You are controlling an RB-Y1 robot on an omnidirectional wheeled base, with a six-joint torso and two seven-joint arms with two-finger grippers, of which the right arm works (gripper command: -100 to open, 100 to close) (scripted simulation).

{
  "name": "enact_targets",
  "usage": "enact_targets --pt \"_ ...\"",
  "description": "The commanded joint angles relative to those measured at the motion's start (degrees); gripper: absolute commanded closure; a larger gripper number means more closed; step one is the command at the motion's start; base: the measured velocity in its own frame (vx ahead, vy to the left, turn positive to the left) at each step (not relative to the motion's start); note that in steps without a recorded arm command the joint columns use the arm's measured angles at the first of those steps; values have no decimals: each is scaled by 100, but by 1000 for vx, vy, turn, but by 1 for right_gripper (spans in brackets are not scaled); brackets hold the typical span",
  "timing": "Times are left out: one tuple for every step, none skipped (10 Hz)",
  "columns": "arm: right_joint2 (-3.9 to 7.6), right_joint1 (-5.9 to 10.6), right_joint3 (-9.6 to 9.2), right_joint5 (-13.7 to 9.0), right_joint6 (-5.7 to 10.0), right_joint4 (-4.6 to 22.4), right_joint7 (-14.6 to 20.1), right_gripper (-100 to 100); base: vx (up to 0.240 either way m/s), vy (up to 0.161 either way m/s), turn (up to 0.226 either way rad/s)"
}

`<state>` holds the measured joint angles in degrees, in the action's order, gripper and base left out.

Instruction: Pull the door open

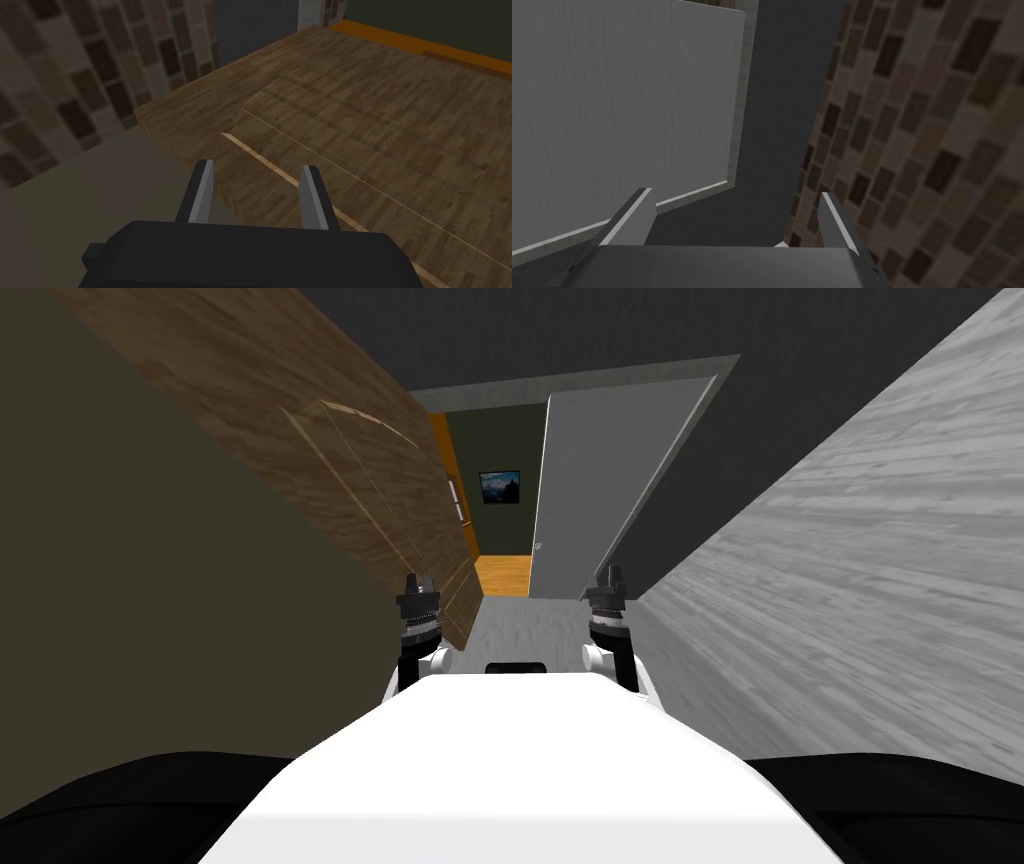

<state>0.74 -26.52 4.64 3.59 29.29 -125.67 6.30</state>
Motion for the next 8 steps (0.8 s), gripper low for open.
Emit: enact_targets --pt "27 131 0 34 -14 201 21 -100 115 -4 -9" --pt "51 200 8 47 -14 321 41 -100 95 -12 -9" --pt "79 287 19 64 -15 471 66 -100 77 3 -9" --pt "107 373 29 81 -16 622 91 -100 95 8 -13" --pt "134 460 40 97 -16 772 116 -100 100 23 -8" --pt "162 546 50 114 -17 923 141 -100 94 17 -13" --pt "191 646 63 134 -18 1071 170 -100 94 5 -12" --pt "191 646 63 134 -18 1098 170 -100 59 3 -2"
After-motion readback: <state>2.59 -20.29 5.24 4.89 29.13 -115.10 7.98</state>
